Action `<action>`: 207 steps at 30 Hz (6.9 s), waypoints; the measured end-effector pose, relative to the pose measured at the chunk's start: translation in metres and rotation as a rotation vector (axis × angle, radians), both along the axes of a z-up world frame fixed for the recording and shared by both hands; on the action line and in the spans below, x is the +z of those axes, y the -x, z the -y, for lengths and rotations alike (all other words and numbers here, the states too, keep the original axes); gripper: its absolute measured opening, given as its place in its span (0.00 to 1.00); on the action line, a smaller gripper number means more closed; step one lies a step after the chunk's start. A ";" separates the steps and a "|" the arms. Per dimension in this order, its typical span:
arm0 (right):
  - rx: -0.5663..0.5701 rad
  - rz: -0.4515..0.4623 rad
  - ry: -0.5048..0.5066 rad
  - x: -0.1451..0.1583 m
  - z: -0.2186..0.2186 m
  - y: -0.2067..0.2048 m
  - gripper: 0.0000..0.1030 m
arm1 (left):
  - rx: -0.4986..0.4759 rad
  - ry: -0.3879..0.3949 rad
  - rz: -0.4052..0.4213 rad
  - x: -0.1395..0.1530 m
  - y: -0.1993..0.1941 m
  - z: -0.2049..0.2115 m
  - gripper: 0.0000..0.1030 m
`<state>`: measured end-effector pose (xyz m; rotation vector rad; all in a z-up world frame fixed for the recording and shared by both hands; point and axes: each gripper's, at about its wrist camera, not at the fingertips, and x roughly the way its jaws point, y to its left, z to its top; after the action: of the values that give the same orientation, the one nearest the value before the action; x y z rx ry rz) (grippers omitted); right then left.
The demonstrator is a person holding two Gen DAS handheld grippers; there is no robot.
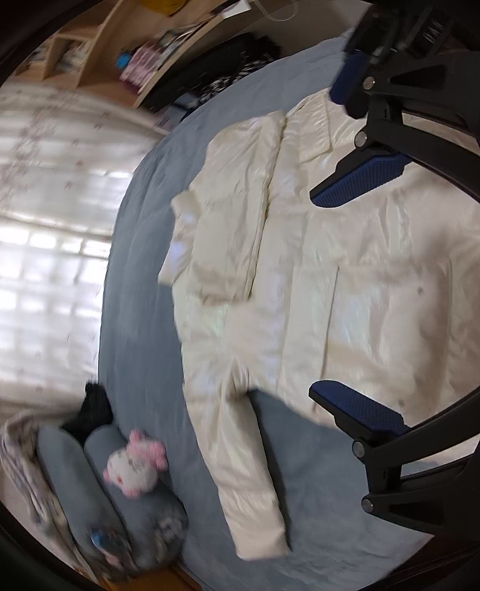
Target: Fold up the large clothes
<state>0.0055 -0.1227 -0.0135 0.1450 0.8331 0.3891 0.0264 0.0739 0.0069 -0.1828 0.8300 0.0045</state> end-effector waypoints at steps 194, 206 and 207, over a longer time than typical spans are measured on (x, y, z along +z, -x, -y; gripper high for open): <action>-0.259 -0.148 0.160 -0.089 0.022 -0.298 0.43 | 0.003 -0.126 -0.065 -0.113 -0.324 0.013 0.65; -0.208 -0.044 0.232 -0.111 0.018 -0.240 0.43 | -0.071 -0.214 -0.037 -0.134 -0.303 0.030 0.72; -0.207 -0.027 0.233 -0.113 0.018 -0.238 0.43 | -0.071 -0.227 -0.029 -0.136 -0.302 0.030 0.79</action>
<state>0.2434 -0.1403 -0.1263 0.0192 0.8745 0.0942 0.3281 0.0437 -0.1294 0.0602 0.8576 0.0349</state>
